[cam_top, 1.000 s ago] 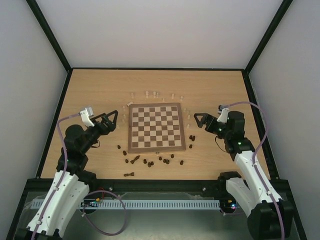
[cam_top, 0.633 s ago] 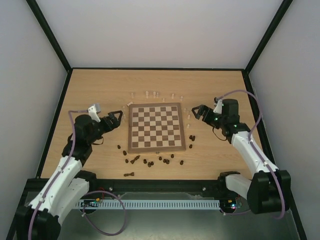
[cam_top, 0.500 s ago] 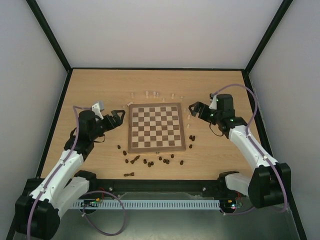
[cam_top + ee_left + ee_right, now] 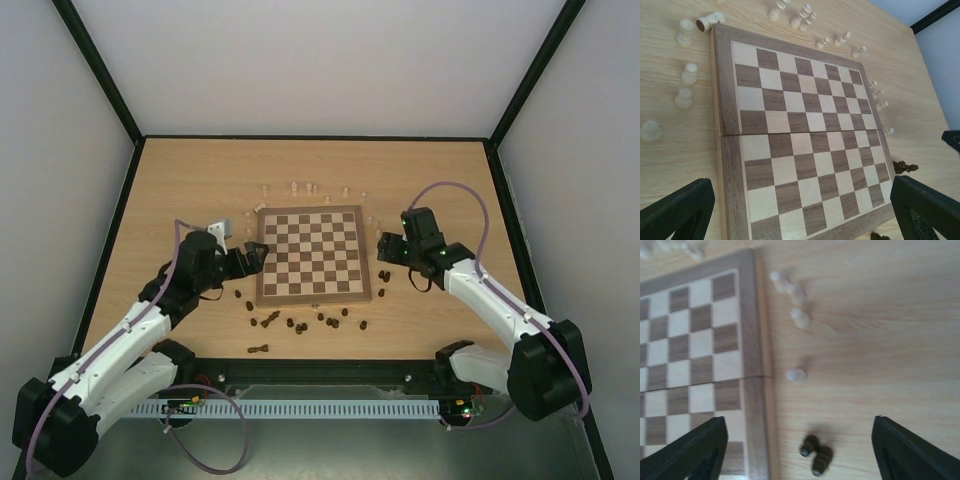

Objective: Set up the chess pieces on the board
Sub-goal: Pick up the chess piece at the center of the board.

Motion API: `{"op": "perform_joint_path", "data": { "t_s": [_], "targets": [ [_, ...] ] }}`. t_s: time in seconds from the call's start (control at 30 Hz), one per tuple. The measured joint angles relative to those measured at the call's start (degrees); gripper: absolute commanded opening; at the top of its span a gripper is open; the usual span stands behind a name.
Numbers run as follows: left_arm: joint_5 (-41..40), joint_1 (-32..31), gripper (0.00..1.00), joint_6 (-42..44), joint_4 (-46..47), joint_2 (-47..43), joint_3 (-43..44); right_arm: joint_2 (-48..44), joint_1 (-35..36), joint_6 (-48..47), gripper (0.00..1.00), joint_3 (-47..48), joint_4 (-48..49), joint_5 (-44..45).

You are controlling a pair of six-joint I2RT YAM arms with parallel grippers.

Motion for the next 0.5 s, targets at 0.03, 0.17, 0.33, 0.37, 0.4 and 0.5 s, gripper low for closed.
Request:
{"op": "perform_joint_path", "data": {
  "t_s": [0.03,0.17,0.33,0.37,0.4,0.5],
  "targets": [
    [-0.5,-0.4,0.99,-0.4,-0.1,-0.7,-0.5,-0.9,0.2,0.3,0.95,-1.3,0.0,0.7],
    [-1.1,-1.2,0.99,-2.3,-0.6,-4.3,-2.8,-5.7,0.2,1.7,0.99,-4.9,-1.0,3.7],
    [-5.4,-5.4,1.0,-3.9,-1.9,-7.2,-2.8,-12.7,0.2,3.9,0.99,-5.3,-1.2,6.5],
    [-6.2,-6.5,1.0,-4.0,-2.2,-8.4,-2.8,-13.9,0.2,4.6,0.99,-5.3,-1.2,6.6],
    [-6.7,-7.1,1.0,-4.1,-2.2,-9.6,-2.8,-14.9,0.2,4.8,0.99,-5.3,-1.2,6.5],
    [-6.7,-8.0,0.99,-4.0,-2.1,-12.0,-2.8,-17.4,0.2,5.2,0.99,-5.4,-1.1,5.1]
  ]
}}
